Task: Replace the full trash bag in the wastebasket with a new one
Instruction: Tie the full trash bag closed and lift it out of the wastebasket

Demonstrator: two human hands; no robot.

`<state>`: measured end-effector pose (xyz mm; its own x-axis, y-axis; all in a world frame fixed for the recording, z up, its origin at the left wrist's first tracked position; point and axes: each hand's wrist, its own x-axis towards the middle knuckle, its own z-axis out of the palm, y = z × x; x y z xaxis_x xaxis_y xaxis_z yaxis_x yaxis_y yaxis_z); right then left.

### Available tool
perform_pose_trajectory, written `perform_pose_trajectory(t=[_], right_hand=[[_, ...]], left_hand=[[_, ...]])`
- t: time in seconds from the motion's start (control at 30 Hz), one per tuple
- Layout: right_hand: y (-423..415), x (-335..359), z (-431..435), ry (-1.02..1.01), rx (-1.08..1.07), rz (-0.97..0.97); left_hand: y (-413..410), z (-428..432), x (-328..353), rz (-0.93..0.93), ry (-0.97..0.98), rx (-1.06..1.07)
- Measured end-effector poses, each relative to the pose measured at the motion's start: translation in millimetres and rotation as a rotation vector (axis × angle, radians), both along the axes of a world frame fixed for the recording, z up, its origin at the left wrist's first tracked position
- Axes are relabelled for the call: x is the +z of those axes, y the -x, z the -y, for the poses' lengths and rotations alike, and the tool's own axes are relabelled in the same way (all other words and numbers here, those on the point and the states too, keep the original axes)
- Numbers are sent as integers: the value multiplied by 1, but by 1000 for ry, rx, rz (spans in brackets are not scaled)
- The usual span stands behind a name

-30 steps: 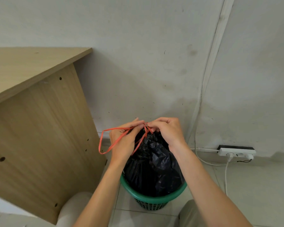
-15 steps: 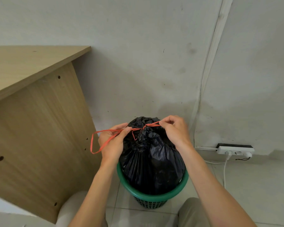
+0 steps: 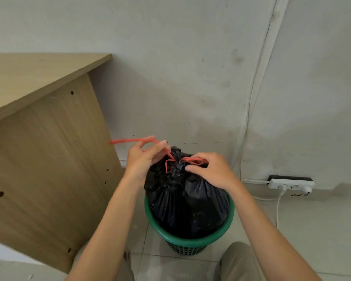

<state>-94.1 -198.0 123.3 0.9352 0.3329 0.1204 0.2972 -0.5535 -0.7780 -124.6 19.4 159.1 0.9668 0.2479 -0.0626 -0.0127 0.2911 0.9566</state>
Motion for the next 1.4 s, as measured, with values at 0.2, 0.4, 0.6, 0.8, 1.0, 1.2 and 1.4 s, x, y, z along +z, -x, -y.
perform_pose_trajectory(t=[0.2,0.4,0.6,0.8,1.0,1.2,1.4], right_hand=[[-6,-10,-1,-265,-235,-141],[-5,-9,1,-419,-192,-269],[4,0,37,-70,-42,88],[-5,-24,33,169,-3,12],[-22,-24,25,165,-173,-47],[-20,-12,20,114,133,-136],[-16,-6,81,6,-305,-188]], left_hand=[[12,26,-36,6,-564,-26],[-1,34,-78,85,-834,-415],[-22,33,-78,-108,-564,-464],[-24,36,-74,-314,-354,-521],[3,46,-87,45,-850,-199],[-9,83,-109,43,-849,-267],[-21,70,-117,-105,-807,-424]])
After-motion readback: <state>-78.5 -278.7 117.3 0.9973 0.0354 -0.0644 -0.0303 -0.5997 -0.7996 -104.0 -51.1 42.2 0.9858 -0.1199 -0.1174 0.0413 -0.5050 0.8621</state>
